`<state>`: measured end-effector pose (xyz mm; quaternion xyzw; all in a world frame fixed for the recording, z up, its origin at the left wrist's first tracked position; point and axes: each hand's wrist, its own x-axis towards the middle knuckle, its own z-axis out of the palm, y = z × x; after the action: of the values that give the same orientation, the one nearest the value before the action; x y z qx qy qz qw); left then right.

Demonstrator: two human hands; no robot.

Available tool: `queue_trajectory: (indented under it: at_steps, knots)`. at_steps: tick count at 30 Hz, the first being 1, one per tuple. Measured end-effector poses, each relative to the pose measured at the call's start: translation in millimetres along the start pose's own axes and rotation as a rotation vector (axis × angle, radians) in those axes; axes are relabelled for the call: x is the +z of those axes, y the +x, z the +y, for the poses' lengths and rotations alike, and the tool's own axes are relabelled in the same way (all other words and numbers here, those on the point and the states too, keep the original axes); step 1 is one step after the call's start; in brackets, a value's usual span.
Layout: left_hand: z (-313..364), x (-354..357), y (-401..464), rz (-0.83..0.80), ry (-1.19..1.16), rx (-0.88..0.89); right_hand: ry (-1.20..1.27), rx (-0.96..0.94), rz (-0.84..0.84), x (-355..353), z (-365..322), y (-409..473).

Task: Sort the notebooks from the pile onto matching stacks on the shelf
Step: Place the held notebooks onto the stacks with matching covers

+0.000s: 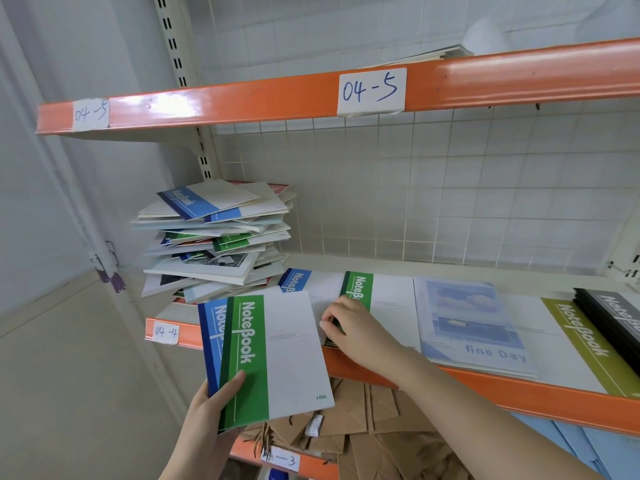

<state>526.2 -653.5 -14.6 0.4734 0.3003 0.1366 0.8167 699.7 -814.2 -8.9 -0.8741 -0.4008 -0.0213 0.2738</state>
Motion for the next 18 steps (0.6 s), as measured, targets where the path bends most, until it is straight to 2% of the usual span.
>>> queue_trajectory:
  at_steps: [3,7,9,11,14,18]
  knots:
    - [-1.6,9.7,-5.0,-0.014,-0.028,-0.012,0.189,0.093,0.102,-7.5,-9.6,-10.2]
    - [-4.5,34.4,-11.1,0.009,-0.071,-0.035,0.549,0.261,-0.058,-18.1,-16.6,-27.4]
    - [-7.4,43.2,-10.5,-0.031,-0.067,-0.024,0.658,0.339,-0.071,-21.1,-12.5,-33.6]
    - [-11.8,49.9,-7.3,-0.100,-0.027,-0.013,0.657,0.425,0.046,-29.8,-7.0,-37.6]
    - [-15.5,57.4,-1.6,-0.173,0.006,-0.006,0.512,0.507,0.246,-43.7,9.6,-38.5]
    - [-10.7,61.8,5.6,-0.185,0.131,0.063,0.513,0.570,0.429,-55.2,30.4,-36.8]
